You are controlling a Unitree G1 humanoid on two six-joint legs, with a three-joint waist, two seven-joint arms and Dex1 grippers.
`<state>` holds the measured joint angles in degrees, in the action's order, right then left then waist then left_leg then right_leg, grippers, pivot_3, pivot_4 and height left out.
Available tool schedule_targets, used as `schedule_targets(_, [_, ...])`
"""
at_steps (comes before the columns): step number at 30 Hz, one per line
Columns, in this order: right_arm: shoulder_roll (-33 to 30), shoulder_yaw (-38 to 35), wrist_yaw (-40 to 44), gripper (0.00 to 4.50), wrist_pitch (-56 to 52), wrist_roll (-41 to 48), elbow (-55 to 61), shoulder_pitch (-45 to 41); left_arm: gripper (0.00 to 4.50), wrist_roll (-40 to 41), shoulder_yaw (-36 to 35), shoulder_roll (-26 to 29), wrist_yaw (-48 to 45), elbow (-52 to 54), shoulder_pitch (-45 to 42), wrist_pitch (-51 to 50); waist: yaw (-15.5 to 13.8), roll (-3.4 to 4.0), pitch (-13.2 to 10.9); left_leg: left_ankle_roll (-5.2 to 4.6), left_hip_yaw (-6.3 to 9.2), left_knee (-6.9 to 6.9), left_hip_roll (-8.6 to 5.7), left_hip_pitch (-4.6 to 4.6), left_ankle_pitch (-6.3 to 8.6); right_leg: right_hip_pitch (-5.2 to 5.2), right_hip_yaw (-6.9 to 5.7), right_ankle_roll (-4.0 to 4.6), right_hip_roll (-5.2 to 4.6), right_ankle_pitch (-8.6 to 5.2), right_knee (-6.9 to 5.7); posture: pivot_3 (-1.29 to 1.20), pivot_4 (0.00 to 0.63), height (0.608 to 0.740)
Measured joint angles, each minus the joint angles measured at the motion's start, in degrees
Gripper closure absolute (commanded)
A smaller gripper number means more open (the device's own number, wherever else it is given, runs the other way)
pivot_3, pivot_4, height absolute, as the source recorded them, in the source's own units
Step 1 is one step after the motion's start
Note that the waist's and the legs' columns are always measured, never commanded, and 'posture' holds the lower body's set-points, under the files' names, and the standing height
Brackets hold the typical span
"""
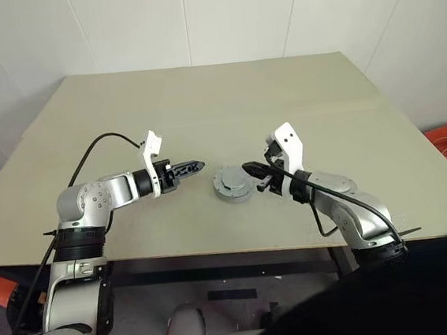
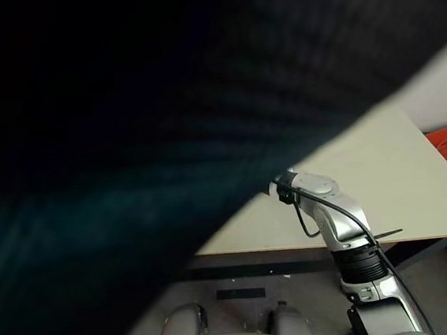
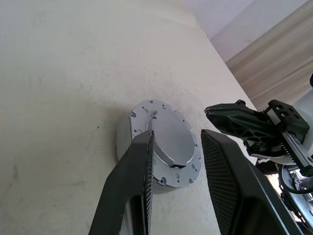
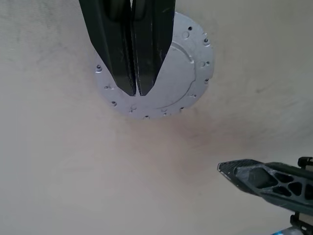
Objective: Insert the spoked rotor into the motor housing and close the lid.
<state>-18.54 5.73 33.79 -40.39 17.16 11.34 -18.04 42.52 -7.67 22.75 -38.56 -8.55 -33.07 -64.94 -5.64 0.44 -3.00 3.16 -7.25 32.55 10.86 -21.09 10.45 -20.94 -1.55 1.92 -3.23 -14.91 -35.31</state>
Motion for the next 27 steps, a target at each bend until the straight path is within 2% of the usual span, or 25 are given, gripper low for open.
schedule_targets(11, [0.7,1.27,0.71,0.1,0.15,0.92,-0.51,-0.61,2.85,-0.07,-0.02,0.02,0.01,0.0,0.14,0.12,0.01,0.0,0.0,0.0,0.0,0.01,0.0,0.0,-0.01,0.0,0.0,0.0,0.0,0.01,-0.01,0.0,0.0,0.74])
schedule_targets(27, [3.34,3.51,-0.91,0.05,4.4,-1.87,-8.9,-2.27,2.85,-0.06,-0.04,0.47,0.02,0.02,0.24,0.11,0.01,0.01,-0.01,0.01,0.0,0.07,0.0,-0.01,-0.01,0.01,0.0,0.01,0.0,0.0,-0.07,0.0,0.0,0.74])
